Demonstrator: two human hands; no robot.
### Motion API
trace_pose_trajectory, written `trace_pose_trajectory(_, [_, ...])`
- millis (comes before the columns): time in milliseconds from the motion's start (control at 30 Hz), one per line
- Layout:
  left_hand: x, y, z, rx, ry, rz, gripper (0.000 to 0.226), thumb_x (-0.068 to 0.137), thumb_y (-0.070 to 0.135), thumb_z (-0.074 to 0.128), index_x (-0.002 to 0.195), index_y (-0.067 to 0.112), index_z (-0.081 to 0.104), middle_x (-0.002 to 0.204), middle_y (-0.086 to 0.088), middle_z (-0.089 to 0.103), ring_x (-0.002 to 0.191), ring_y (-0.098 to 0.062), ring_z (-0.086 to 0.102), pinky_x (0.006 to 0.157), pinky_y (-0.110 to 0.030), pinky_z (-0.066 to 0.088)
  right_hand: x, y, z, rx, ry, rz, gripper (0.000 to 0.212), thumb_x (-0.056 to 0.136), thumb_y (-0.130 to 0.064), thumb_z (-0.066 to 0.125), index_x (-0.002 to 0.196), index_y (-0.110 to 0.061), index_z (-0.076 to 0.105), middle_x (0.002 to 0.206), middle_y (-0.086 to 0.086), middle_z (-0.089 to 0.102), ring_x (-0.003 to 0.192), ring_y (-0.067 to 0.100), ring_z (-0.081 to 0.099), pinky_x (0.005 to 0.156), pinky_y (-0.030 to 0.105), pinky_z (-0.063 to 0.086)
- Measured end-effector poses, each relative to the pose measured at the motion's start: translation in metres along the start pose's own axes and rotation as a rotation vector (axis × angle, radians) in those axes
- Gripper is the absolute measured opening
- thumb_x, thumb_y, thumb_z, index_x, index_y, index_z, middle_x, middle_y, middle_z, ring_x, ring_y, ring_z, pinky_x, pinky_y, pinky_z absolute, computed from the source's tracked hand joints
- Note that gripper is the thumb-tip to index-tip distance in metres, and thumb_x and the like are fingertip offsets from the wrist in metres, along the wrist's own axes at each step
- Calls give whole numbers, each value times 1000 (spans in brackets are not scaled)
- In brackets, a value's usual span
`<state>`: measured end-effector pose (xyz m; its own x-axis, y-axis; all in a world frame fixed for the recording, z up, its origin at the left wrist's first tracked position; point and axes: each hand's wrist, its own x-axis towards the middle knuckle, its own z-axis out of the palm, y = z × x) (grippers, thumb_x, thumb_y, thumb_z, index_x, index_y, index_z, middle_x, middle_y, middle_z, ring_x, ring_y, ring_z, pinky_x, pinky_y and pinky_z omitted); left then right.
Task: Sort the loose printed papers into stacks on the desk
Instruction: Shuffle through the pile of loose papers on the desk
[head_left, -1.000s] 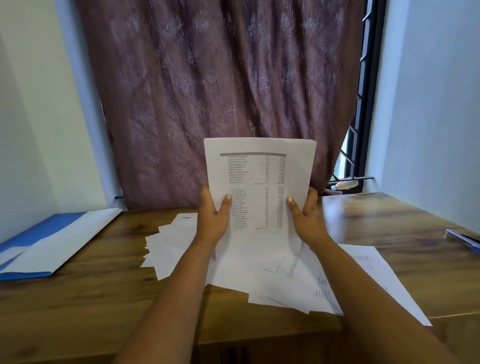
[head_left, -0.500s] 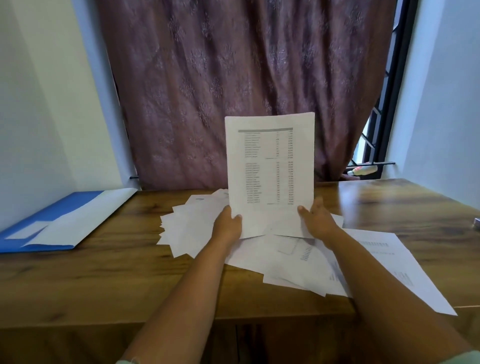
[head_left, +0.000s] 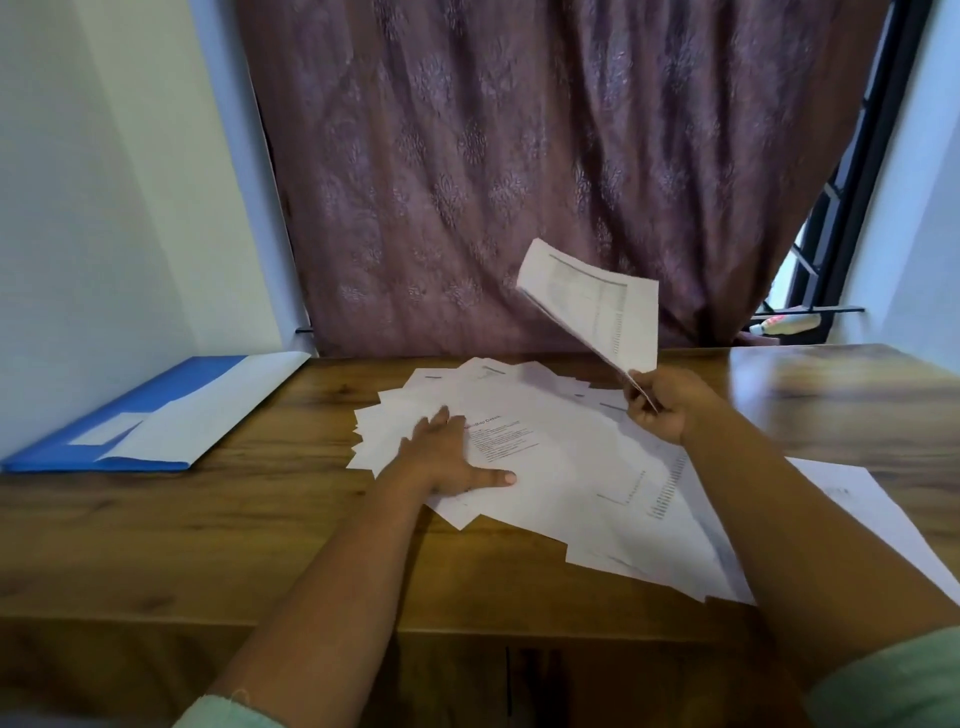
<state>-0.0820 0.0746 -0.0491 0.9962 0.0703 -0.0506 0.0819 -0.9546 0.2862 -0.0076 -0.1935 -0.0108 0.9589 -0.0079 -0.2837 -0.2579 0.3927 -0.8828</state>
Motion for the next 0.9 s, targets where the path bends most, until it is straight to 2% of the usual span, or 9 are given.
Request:
trace_pose_trajectory(100, [5, 2, 11, 70, -143, -77, 126, 62, 91, 50, 157, 21, 5, 165, -13, -3, 150, -38, -2, 120, -58, 8, 4, 10, -16, -102, -4, 55, 12, 99, -3, 45, 106, -8, 54, 83, 6, 56, 59, 10, 46, 33, 14, 32])
trace_pose_trajectory(233, [8, -10, -1, -77, -118, -37, 92, 85, 73, 50, 155, 22, 22, 162, -8, 20, 147, -31, 23, 117, -45, 26, 3, 7, -36, -482, -63, -19, 20, 97, -4, 54, 116, -9, 58, 81, 7, 60, 61, 14, 48, 38, 17, 37])
trace_pose_trajectory(333, [13, -22, -13, -465, 180, -244, 57, 101, 46, 45, 148, 15, 37, 155, -9, 36, 139, -30, 37, 111, -41, 34, 1, 13, -26, -1067, -89, -123, 32, 96, -16, 60, 127, -10, 59, 115, 10, 65, 97, 24, 61, 79, 33, 52])
trace_pose_trajectory(400, [15, -23, -14, -528, 206, -362, 66, 99, 52, 45, 150, 13, 31, 157, -11, 31, 142, -34, 32, 113, -48, 34, 6, 24, -15, -1612, -38, -263, 52, 97, -34, 54, 143, -12, 44, 146, 10, 45, 131, 28, 43, 108, 38, 34])
trace_pose_trajectory(467, [14, -15, -10, -549, 175, -378, 76, 94, 58, 51, 151, 13, 26, 157, -11, 29, 142, -35, 30, 112, -50, 36, 8, 34, -3, -1832, -16, -321, 60, 98, -44, 46, 150, -18, 30, 154, 10, 32, 141, 31, 29, 115, 44, 23])
trace_pose_trajectory(567, [14, -2, -4, -561, 181, -371, 77, 89, 55, 62, 147, 14, 30, 154, -11, 34, 139, -33, 34, 107, -47, 39, 8, 41, 6, -1810, -1, -312, 59, 96, -42, 51, 148, -23, 29, 150, 12, 37, 137, 33, 33, 113, 46, 28])
trace_pose_trajectory(667, [4, 9, -4, -350, 168, -323, 70, 87, 49, 68, 139, 15, 36, 147, -12, 39, 136, -31, 33, 106, -41, 36, -2, 38, 7, -1735, -47, -342, 56, 93, -36, 57, 143, -24, 35, 145, 10, 42, 129, 29, 42, 105, 40, 36])
trace_pose_trajectory(800, [-1, 19, -6, -164, 116, -248, 61, 93, 46, 62, 139, 15, 36, 145, -11, 40, 135, -30, 32, 107, -38, 33, -5, 36, 3, -1331, -110, -368, 50, 82, -24, 74, 126, -22, 50, 132, 5, 52, 109, 20, 49, 85, 29, 42])
trace_pose_trajectory(900, [0, 17, -5, -204, 120, -264, 65, 90, 48, 65, 139, 15, 35, 145, -11, 38, 135, -30, 31, 105, -38, 35, -4, 37, 4, -1076, -116, -342, 70, 77, -22, 81, 132, -25, 38, 131, 5, 52, 110, 23, 53, 84, 32, 49])
